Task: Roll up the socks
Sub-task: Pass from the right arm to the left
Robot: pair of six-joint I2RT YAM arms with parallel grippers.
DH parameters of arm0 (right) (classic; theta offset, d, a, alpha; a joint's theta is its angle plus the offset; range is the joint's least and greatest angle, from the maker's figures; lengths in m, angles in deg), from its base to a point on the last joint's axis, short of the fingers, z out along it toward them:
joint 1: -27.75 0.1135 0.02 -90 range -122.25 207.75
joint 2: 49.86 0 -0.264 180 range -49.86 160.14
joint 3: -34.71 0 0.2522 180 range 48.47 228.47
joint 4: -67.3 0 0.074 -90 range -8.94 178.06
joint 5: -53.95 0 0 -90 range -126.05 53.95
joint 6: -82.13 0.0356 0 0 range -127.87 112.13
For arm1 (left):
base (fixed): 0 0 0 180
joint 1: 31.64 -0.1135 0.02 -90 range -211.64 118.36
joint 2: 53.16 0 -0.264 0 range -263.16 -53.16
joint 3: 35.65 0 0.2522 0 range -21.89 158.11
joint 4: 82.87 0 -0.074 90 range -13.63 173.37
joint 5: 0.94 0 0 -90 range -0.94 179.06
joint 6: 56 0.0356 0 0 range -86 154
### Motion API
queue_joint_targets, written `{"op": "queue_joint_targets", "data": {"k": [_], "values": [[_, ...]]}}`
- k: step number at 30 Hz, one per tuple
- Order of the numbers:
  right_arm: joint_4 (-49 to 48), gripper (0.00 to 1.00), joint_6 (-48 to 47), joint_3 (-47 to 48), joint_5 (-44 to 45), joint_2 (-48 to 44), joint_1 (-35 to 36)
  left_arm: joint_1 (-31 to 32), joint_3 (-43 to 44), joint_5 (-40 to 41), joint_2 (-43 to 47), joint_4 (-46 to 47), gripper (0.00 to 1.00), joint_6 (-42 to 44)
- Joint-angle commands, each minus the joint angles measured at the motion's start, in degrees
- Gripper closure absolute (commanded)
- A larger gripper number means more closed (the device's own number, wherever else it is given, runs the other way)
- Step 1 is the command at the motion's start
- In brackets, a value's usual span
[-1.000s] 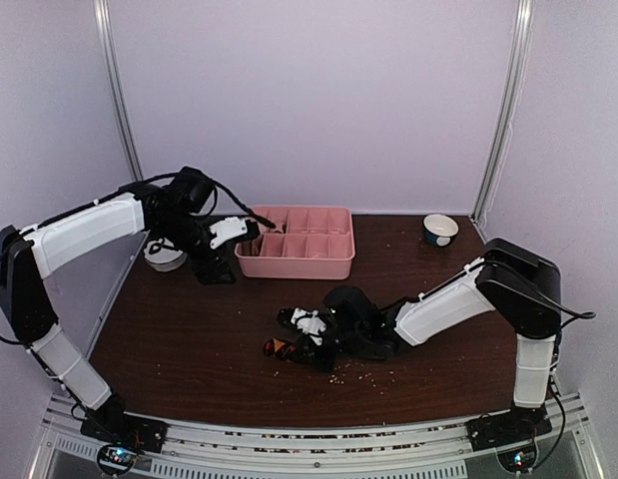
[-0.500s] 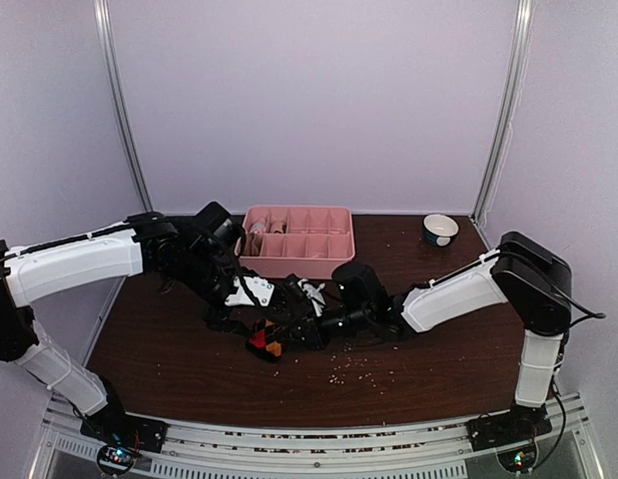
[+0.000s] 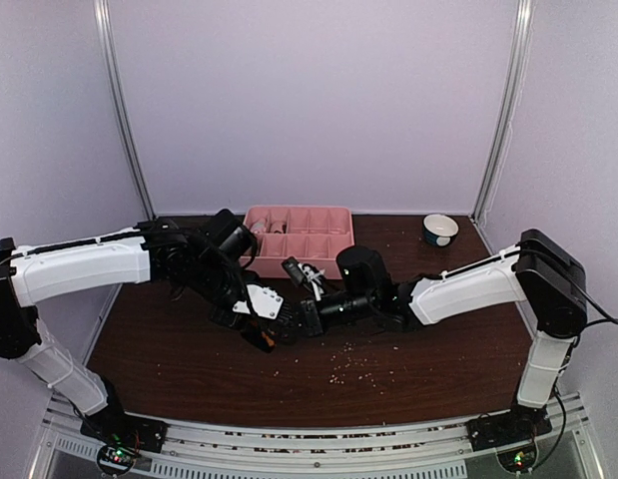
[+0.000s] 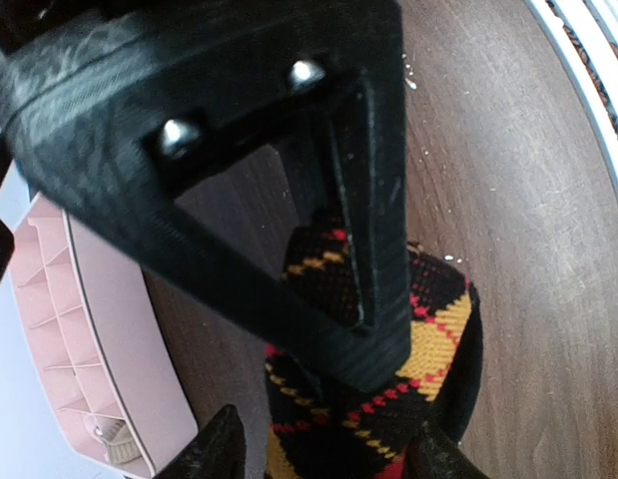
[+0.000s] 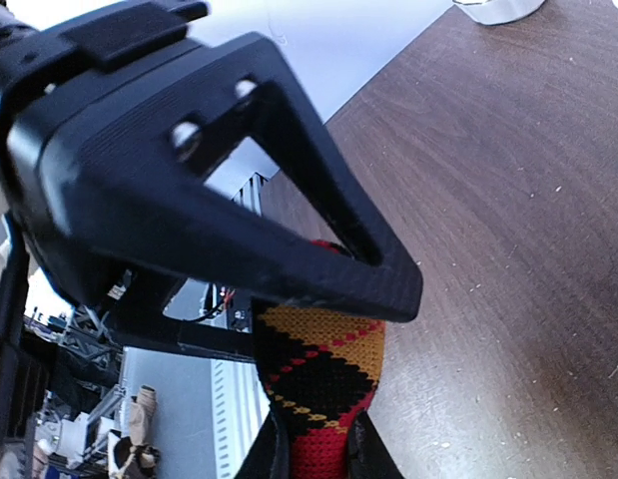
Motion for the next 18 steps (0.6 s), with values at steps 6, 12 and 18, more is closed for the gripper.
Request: {"op": "queue_joint_targets", "data": {"k": [6, 12, 18], "values": [[-13.44, 1.00, 20.12, 0.99, -4.60, 1.79, 0.48, 4.53, -3.74, 8.71, 4.06, 5.46, 0.47, 2.29], [-21.23, 1.00, 29.00, 1.16, -6.19, 3.92, 0.83, 4.55, -5.92, 14.97, 5.14, 10.88, 0.63, 2.10], [-19.98, 0.92, 31.80, 0.96, -5.91, 4.92, 0.88, 4.50, -7.05, 23.08, 5.72, 15.92, 0.99, 1.12]]}}
